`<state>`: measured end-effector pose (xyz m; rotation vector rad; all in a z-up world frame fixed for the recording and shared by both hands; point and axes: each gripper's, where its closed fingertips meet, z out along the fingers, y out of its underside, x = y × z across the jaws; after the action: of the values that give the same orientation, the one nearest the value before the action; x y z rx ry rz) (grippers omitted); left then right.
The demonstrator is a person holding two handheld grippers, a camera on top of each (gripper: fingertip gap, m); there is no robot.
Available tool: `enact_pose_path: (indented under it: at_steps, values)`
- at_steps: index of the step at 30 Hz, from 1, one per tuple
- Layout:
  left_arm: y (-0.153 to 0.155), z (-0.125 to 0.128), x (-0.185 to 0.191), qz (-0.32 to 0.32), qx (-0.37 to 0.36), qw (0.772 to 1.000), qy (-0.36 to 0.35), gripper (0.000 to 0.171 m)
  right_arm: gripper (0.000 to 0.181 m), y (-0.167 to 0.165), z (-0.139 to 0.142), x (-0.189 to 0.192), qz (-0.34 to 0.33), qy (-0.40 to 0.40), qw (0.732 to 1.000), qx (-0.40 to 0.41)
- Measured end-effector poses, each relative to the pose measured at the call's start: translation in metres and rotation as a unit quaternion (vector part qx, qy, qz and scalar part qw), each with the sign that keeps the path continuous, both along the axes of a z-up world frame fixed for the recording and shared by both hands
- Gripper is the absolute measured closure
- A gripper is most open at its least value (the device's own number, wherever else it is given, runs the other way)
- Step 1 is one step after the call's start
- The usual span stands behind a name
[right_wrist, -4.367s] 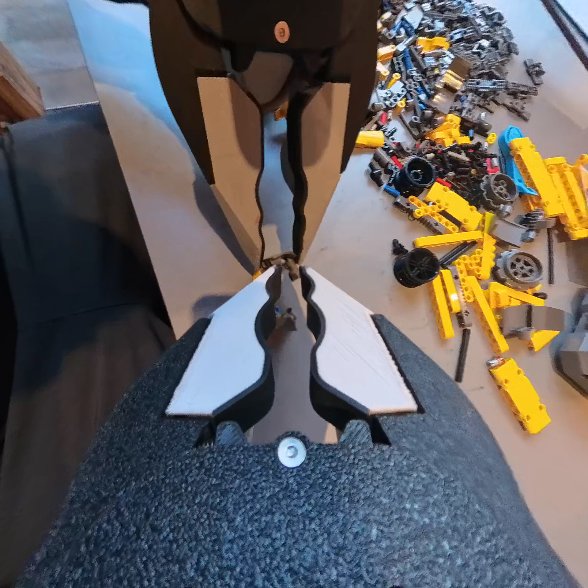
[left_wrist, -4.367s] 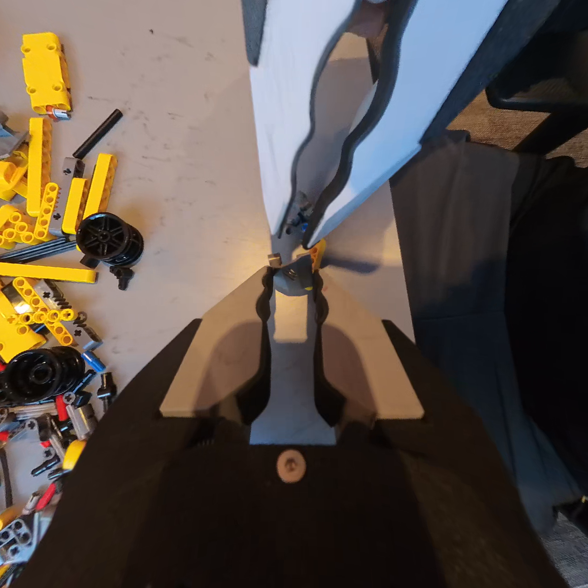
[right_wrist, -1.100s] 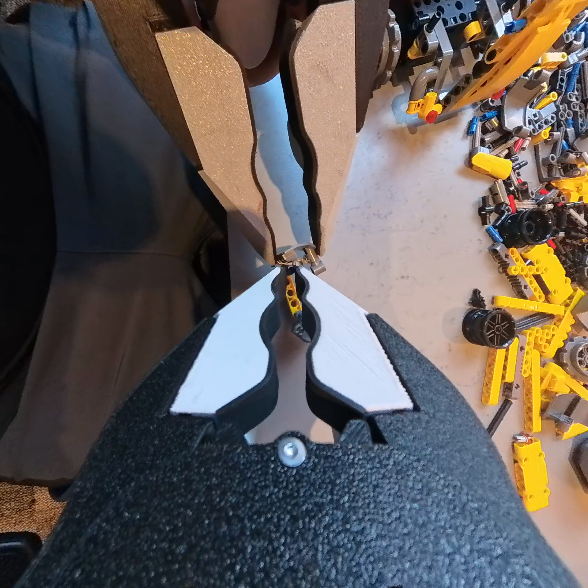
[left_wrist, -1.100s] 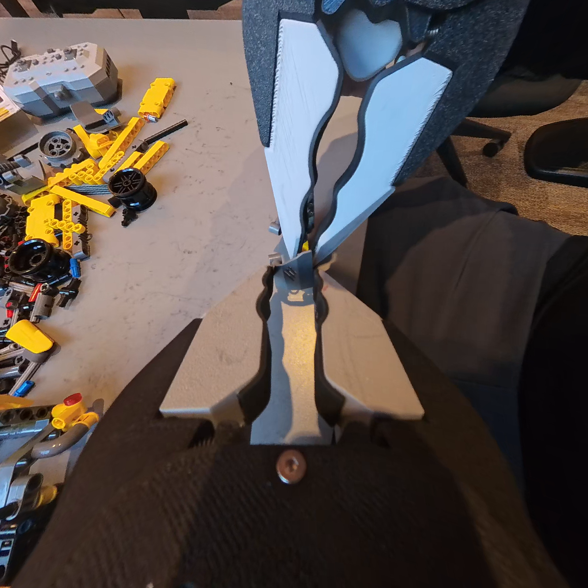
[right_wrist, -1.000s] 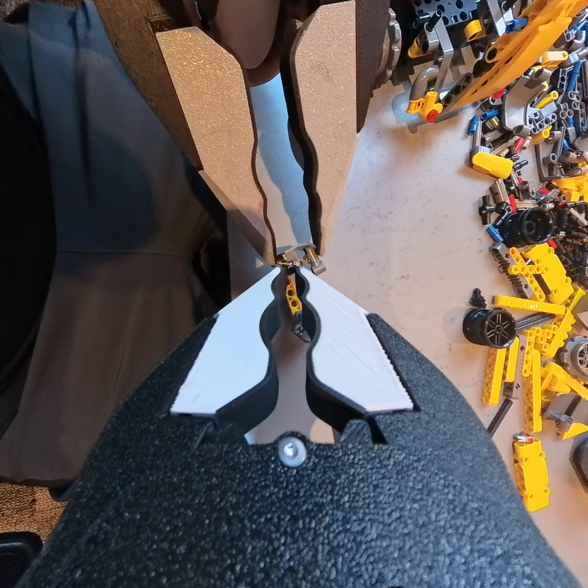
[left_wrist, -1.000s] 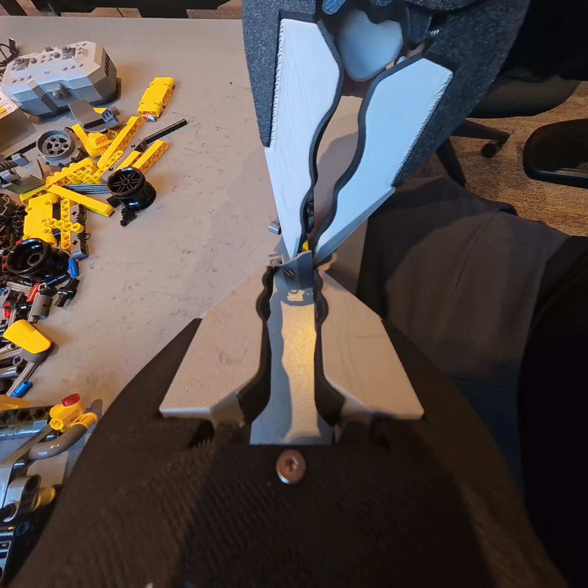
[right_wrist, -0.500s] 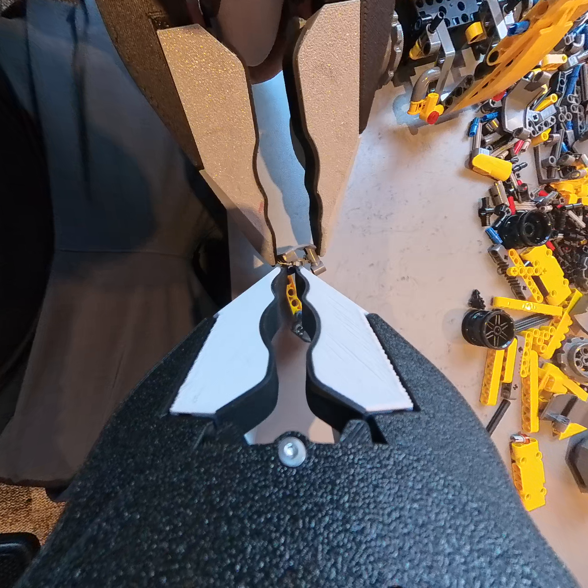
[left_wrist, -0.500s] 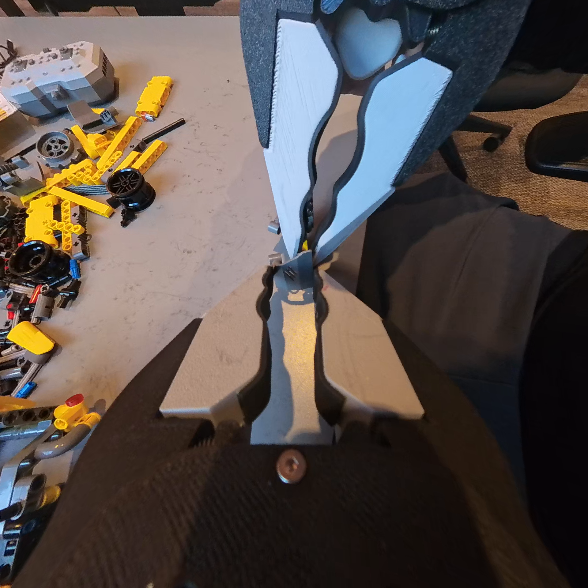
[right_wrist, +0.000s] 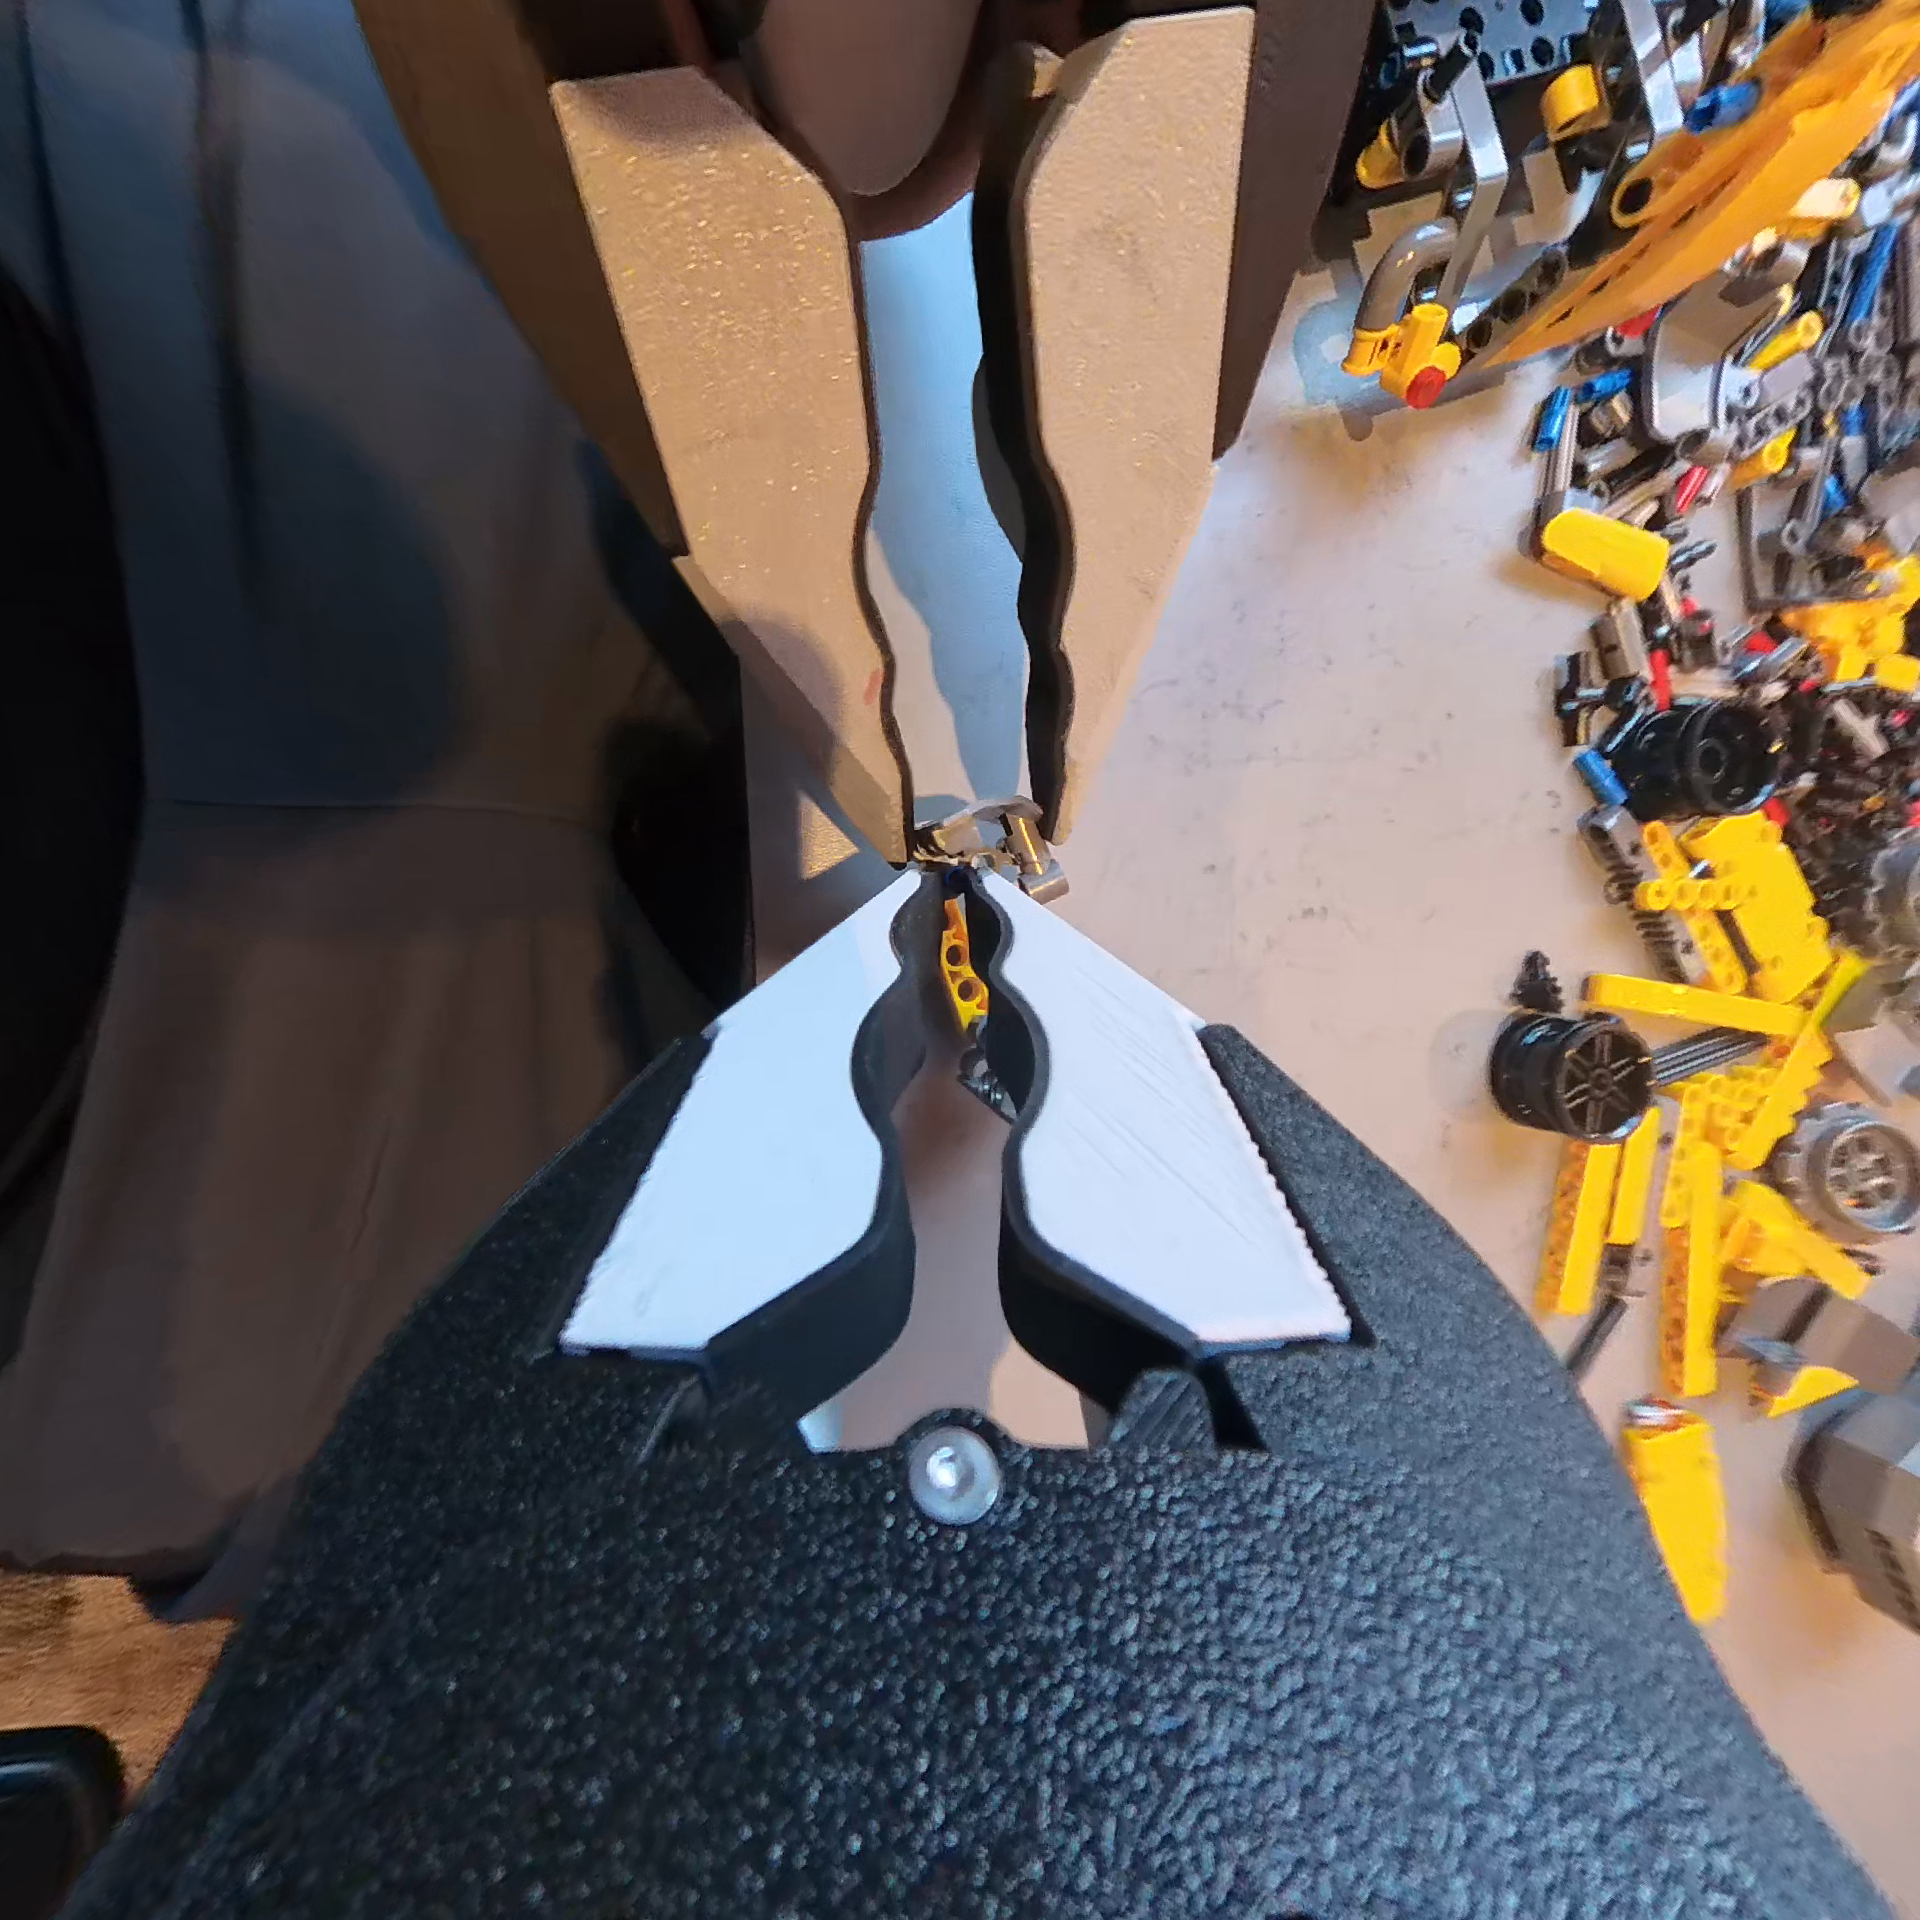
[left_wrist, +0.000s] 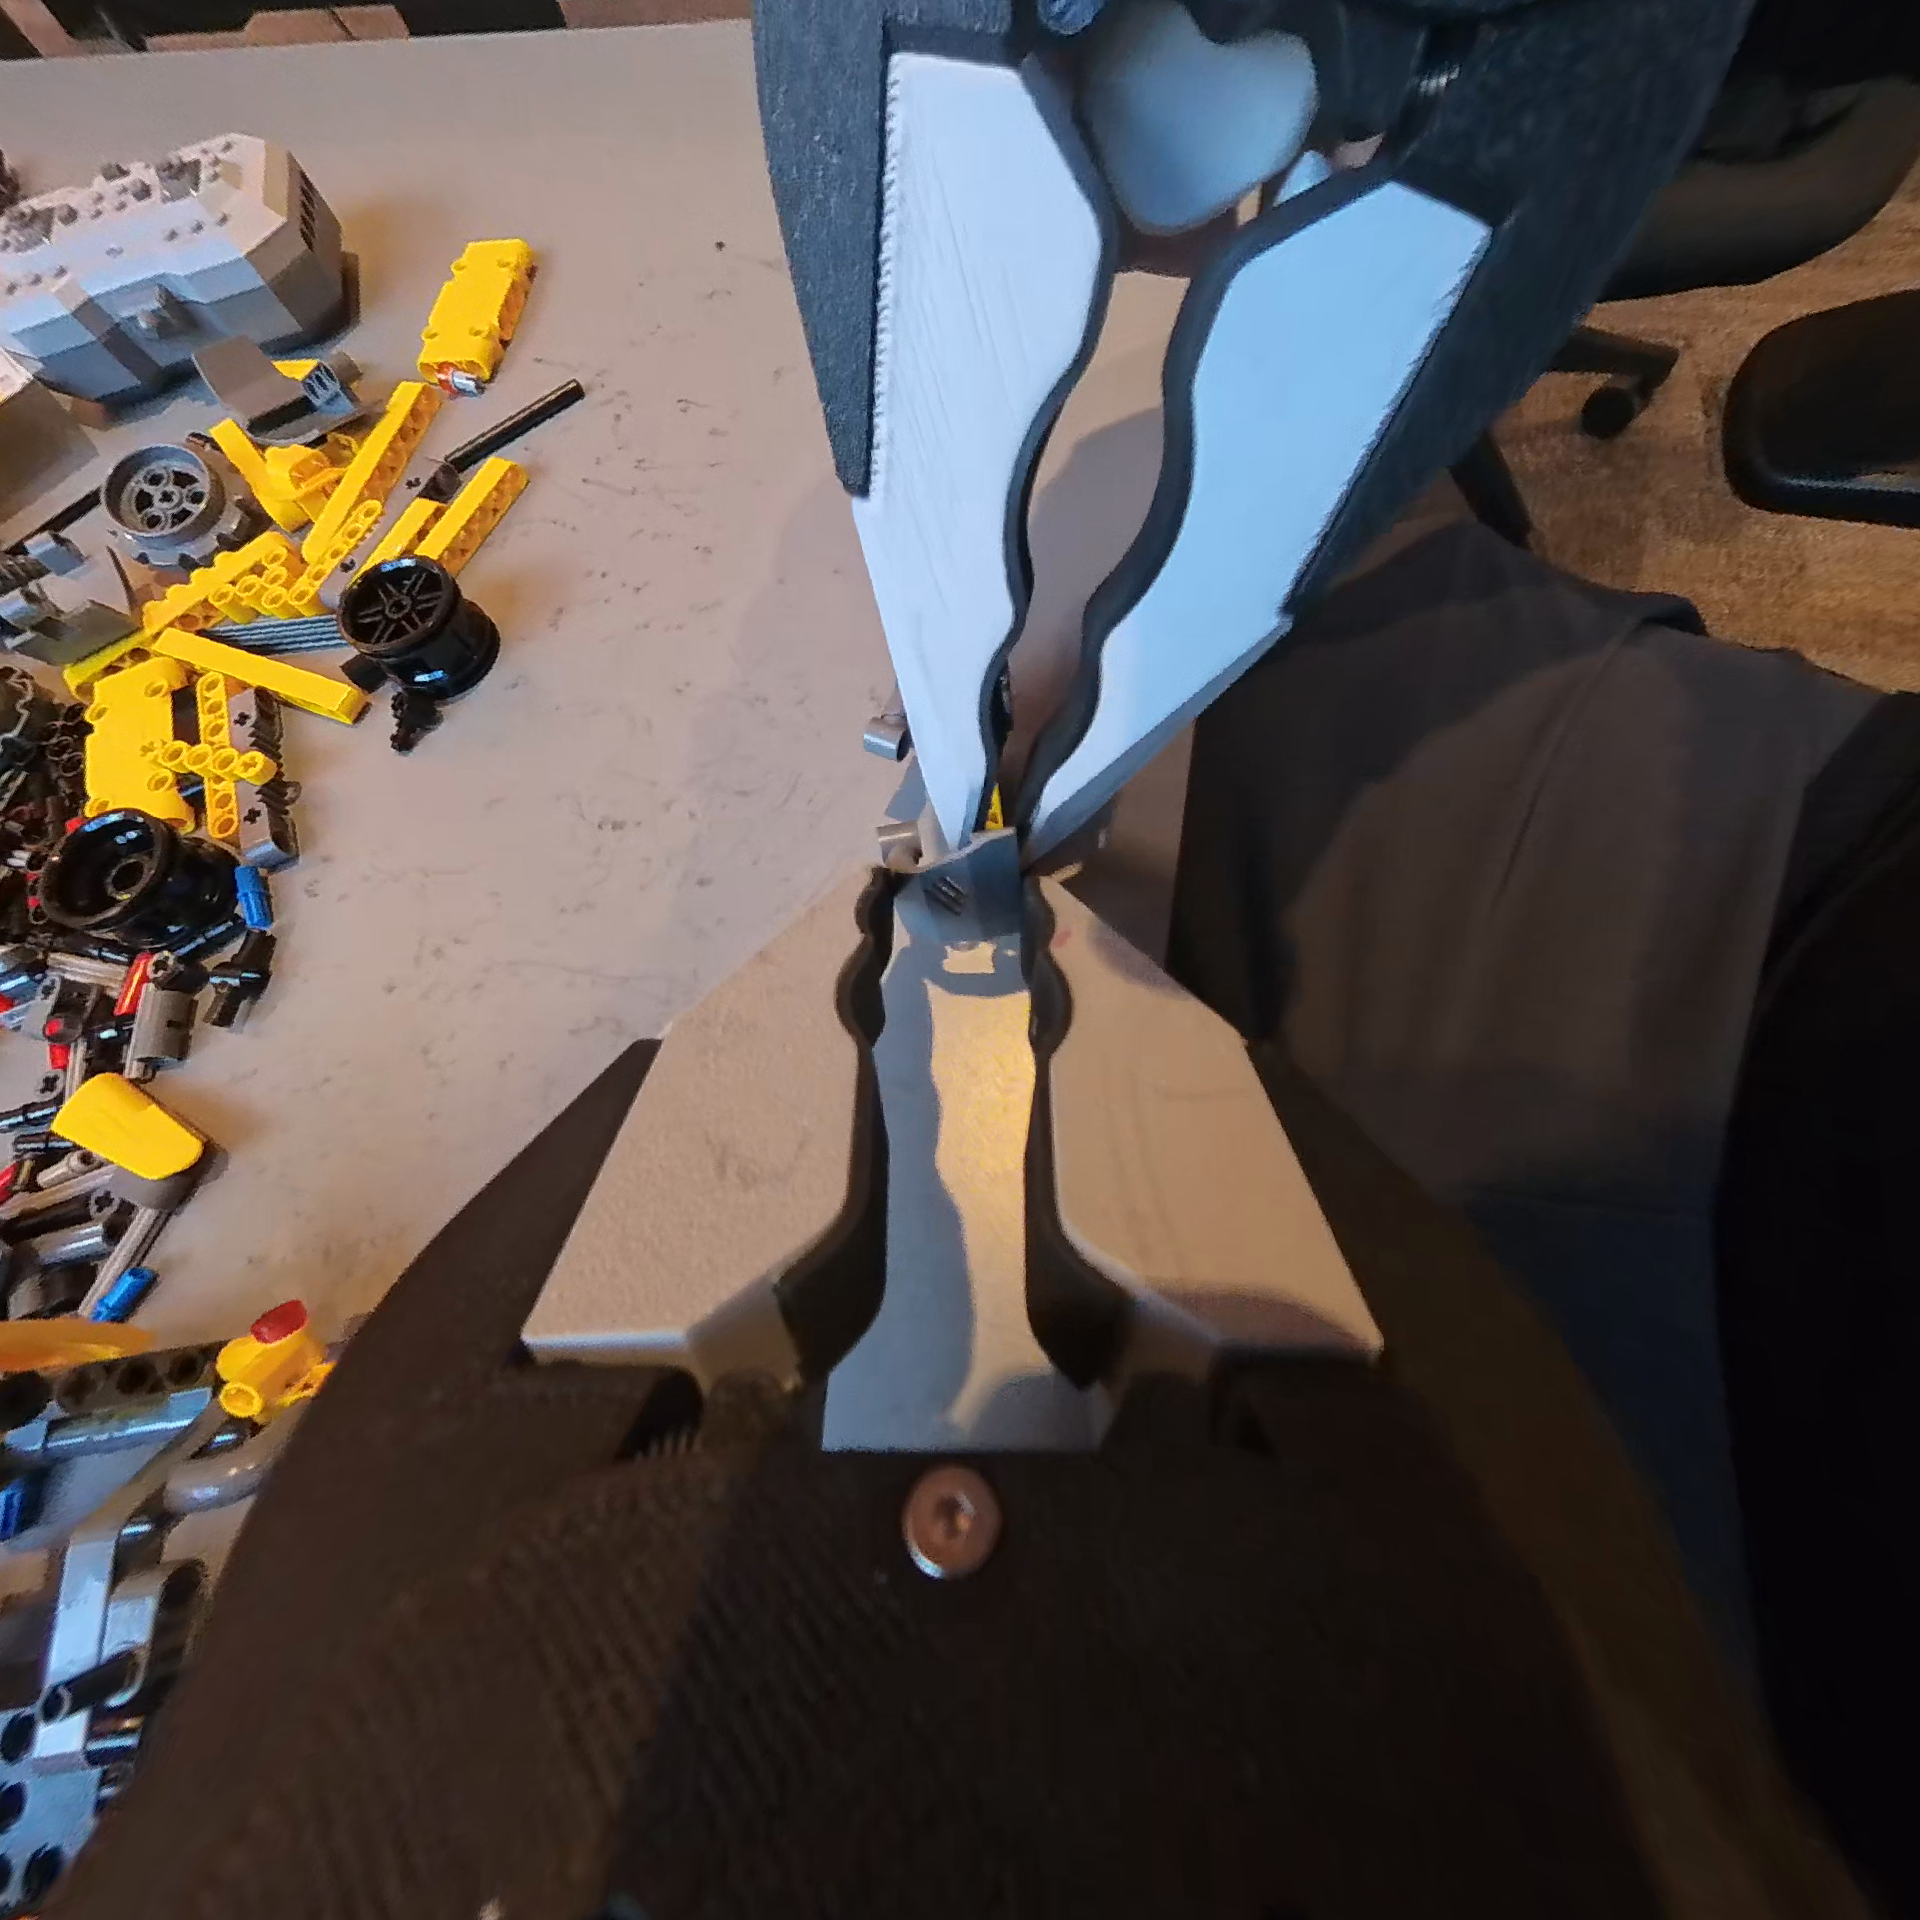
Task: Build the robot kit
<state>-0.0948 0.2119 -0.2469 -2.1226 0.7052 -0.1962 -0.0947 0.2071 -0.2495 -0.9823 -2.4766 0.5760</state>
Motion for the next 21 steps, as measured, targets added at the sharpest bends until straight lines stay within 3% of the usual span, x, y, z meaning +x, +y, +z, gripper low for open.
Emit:
enact_pose_path:
  at_steps: [6, 21]
  values:
    - [0.005, 0.0004, 0.0036, -0.004, -0.008, 1.0, 0.01, 0.149, 0.178, 0.005, -0.0022, 0.0035, -0.022, -0.005, 1.0, -0.022]
    - [-0.0033, -0.0006, -0.0039, 0.002, 0.014, 0.999, -0.029, 0.149, 0.178, -0.0021, -0.0003, -0.0031, 0.009, -0.025, 0.999, 0.046]
